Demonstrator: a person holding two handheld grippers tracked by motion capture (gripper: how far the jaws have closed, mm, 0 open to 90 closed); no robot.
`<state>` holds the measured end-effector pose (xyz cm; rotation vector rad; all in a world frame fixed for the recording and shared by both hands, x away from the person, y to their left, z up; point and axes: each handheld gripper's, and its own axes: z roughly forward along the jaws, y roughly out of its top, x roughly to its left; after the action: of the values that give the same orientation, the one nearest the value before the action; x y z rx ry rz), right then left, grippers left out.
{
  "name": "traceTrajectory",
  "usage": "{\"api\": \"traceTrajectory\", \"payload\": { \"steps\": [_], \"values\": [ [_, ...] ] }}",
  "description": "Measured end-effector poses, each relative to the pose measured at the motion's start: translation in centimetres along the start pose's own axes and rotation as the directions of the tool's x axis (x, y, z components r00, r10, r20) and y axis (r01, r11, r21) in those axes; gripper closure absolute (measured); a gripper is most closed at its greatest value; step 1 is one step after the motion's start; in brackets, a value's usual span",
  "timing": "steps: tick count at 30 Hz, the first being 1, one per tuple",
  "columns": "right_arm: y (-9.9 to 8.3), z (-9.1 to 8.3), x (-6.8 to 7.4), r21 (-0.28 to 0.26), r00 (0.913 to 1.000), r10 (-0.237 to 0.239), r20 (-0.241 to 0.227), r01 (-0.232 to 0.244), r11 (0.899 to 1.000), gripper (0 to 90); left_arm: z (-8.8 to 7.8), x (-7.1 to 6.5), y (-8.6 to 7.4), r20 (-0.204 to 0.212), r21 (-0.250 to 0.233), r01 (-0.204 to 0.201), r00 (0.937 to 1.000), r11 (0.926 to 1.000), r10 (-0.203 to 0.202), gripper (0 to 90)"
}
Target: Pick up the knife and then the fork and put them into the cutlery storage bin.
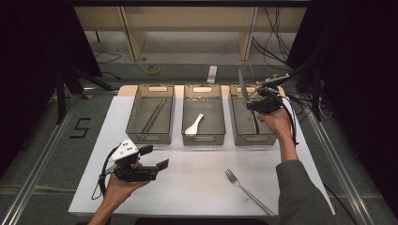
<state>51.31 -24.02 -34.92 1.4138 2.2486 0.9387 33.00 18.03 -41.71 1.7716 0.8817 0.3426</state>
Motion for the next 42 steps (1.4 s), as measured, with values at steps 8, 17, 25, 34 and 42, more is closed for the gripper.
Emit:
{"api": "traceTrajectory", "payload": {
  "steps": [8, 17, 25, 34, 42],
  "values": [
    [0.1, 0.8, -0.1, -0.001, 0.9994, 0.034, 0.009, -0.034, 0.999, 80.9, 0.1, -0.1, 0.0, 0.002, 0.002, 0.002, 1.0, 1.0, -0.002, 16.3],
    [0.3, 1.8, -0.3, 0.0, 0.9978, 0.065, 0.016, -0.065, 0.998, 80.9, 0.1, -0.1, 0.0, 0.005, 0.001, 0.004, 1.0, 1.0, -0.004, 16.2],
    [0.2, 2.6, -0.6, 0.009, 0.9956, 0.09, 0.028, -0.09, 0.996, 80.8, 0.1, -0.1, 0.0, 0.005, 0.005, -0.001, 1.0, 1.0, 0.001, 16.2],
    [-0.2, 3.7, -0.3, 0.035, 0.9946, 0.096, 0.04, -0.097, 0.995, 80.7, 0.1, -0.2, 0.0, 0.006, 0.004, -0.005, 1.0, 1.0, 0.005, 16.1],
    [-1.2, 4.7, -0.3, 0.057, 0.9924, 0.116, 0.042, -0.118, 0.991, 80.7, 0.1, -0.2, 0.0, 0.005, 0.005, -0.008, 1.0, 1.0, 0.008, 16.1]
  ]
}}
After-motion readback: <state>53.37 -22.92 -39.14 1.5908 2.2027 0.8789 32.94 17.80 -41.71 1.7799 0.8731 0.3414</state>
